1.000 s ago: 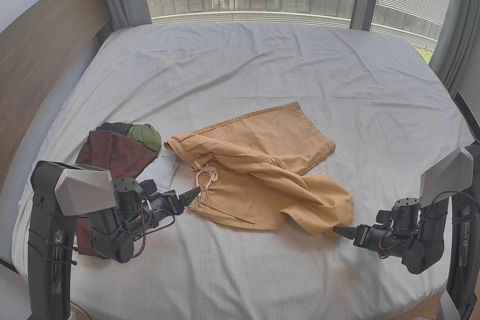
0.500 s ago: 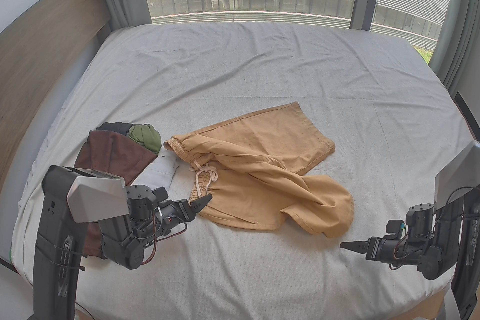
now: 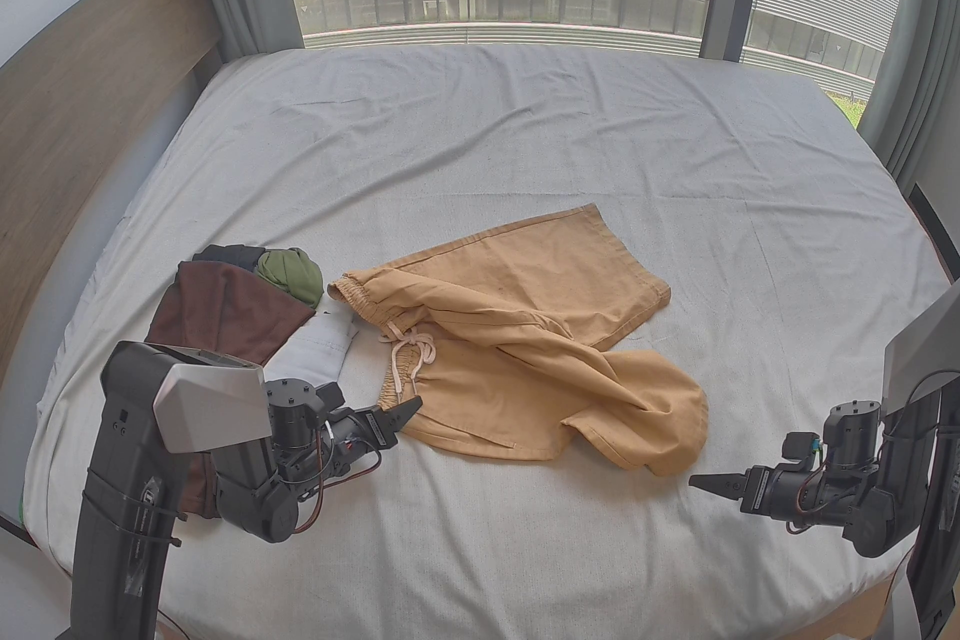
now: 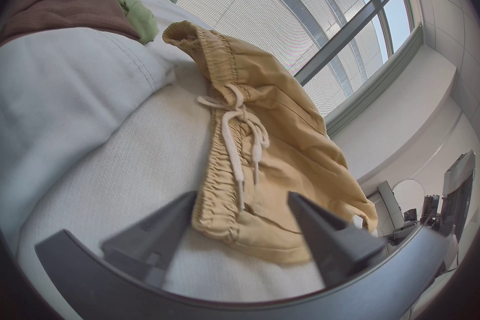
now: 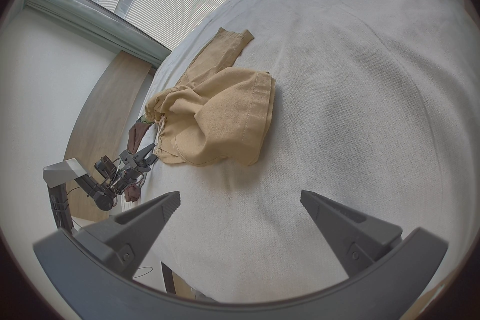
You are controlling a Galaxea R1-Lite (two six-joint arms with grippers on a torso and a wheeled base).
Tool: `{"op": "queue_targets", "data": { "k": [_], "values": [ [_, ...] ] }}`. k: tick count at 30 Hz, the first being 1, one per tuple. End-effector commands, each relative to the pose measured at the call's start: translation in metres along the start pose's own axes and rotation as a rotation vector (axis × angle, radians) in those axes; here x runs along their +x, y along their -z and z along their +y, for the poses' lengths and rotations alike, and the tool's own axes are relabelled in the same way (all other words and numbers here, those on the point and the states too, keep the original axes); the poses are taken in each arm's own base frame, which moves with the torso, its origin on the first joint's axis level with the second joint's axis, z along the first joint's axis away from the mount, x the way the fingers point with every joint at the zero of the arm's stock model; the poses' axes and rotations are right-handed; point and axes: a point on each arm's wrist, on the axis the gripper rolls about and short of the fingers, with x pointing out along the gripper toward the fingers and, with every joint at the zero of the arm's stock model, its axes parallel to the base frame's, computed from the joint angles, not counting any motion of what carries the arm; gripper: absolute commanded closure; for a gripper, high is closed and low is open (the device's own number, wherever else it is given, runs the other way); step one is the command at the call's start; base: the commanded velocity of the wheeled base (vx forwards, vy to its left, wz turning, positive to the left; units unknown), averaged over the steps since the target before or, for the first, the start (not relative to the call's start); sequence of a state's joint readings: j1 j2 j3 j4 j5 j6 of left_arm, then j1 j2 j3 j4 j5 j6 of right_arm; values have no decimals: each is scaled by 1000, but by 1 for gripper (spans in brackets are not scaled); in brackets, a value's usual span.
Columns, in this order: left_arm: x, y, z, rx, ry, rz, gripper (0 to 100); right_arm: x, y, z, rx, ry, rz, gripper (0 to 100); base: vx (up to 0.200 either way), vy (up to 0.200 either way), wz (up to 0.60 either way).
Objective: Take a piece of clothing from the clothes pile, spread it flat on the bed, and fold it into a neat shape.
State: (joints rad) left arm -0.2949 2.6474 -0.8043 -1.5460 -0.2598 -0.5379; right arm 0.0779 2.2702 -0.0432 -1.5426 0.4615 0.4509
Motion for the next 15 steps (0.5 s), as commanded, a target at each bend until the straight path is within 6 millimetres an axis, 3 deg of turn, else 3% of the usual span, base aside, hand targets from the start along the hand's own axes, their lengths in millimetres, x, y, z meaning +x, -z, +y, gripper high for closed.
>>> {"op": "queue_targets", "data": {
  "k": [1,8,15],
  "values": [
    [5,-3,2,2,-1,-27,100,-1,0,0,1,1,0,0,0,0,0],
    [1,-2,3,-3,-12,-20,100,-1,1,-1,4,4,3,0,0,0,0],
    [-33,-13,-2,-11,-89,-10,100,-3,8,-2,13,13,36,0,0,0,0]
  ]
}}
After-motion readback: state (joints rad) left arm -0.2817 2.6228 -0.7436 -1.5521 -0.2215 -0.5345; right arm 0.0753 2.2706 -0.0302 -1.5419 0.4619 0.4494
